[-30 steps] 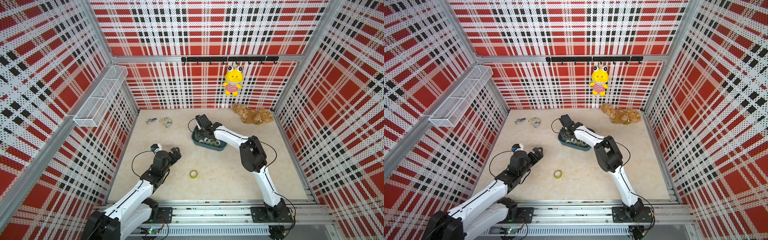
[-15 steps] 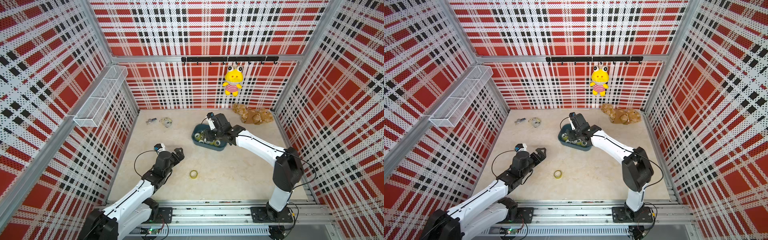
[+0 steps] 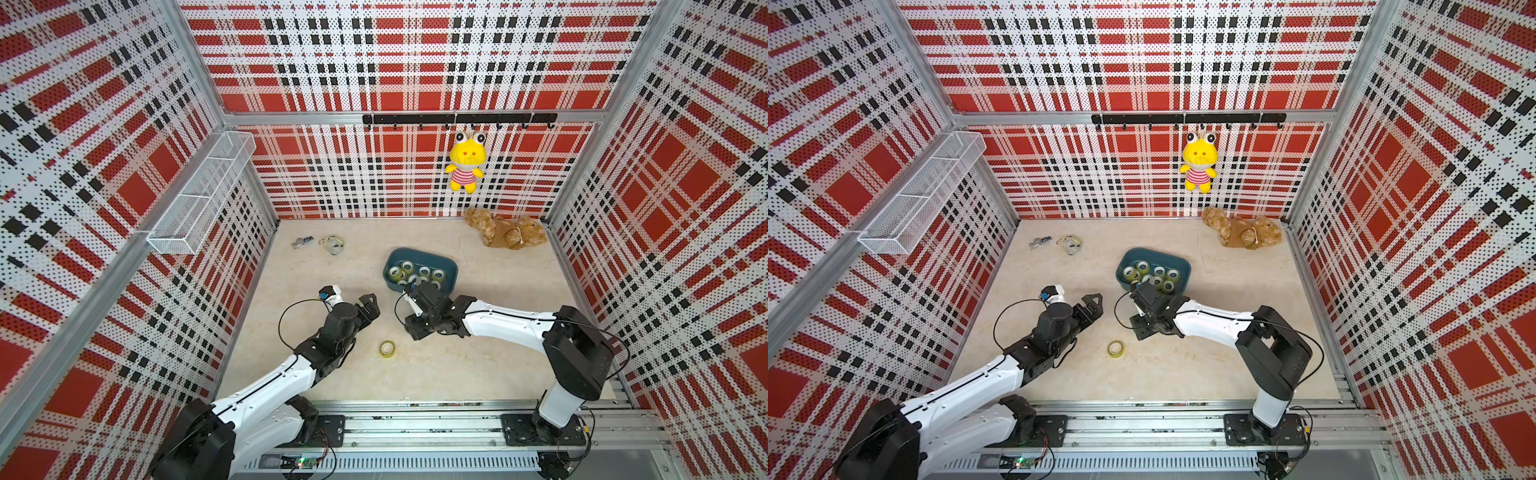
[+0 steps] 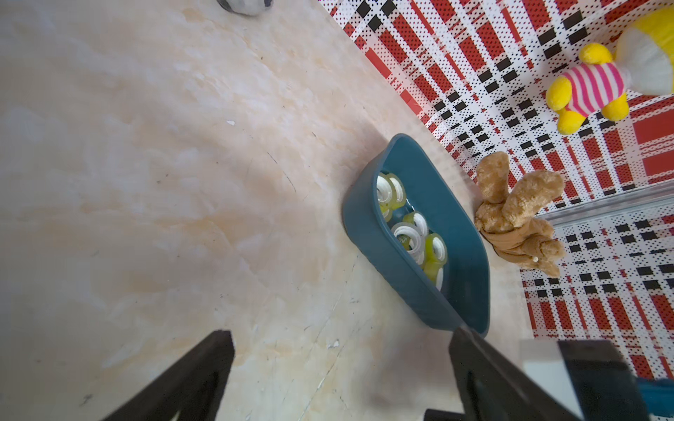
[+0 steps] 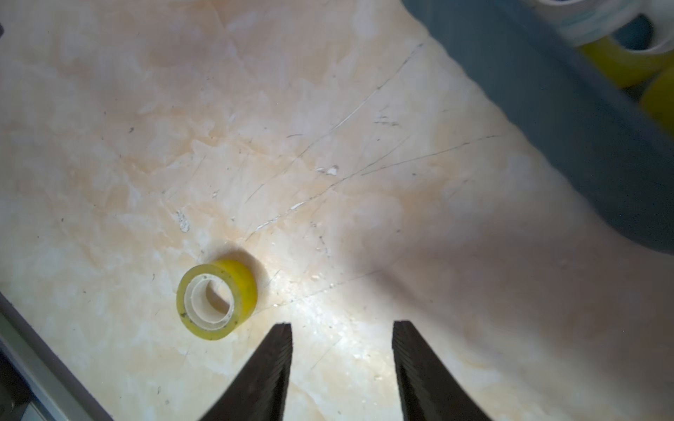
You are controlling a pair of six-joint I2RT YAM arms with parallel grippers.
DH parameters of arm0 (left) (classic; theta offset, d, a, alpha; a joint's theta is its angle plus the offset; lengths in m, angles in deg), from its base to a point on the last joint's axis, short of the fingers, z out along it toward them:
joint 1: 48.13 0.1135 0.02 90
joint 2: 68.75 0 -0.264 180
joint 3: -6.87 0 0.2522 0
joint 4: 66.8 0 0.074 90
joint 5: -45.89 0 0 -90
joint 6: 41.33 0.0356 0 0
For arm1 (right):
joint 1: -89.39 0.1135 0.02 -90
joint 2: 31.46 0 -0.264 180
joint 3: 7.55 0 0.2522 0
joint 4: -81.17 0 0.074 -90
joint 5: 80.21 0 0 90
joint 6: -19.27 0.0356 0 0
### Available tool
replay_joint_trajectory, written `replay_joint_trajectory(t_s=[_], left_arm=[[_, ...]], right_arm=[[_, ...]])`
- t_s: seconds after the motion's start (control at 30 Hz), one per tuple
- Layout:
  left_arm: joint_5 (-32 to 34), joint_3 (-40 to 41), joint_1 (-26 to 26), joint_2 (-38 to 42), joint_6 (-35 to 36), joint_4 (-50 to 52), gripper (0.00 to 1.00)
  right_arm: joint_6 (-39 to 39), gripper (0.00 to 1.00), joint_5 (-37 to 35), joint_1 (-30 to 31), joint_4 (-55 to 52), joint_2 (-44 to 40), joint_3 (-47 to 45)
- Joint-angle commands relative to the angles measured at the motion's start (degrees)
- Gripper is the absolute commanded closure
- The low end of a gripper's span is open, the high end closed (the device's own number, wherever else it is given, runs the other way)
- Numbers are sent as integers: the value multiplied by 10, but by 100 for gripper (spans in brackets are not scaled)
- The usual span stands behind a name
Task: Put the transparent tape into the storage box
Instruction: Pick up the tape at the center of the board.
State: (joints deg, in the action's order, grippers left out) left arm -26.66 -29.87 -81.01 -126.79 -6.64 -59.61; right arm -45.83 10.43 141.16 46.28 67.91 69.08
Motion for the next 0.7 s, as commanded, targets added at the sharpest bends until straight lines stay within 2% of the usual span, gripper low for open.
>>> replay_joint_trajectory(t_s=[0.0,0.27,0.67], left_arm=[[27,-13,-3,7,-5,-9,0],[63,-4,1,62,1,30,1],[52,7,17,76,6,37,1]], right_arm=[[26,49,-20,19,29,28,18],[20,48,-38,26,13,47,52],[14,49,-41,27,-6,45,47]])
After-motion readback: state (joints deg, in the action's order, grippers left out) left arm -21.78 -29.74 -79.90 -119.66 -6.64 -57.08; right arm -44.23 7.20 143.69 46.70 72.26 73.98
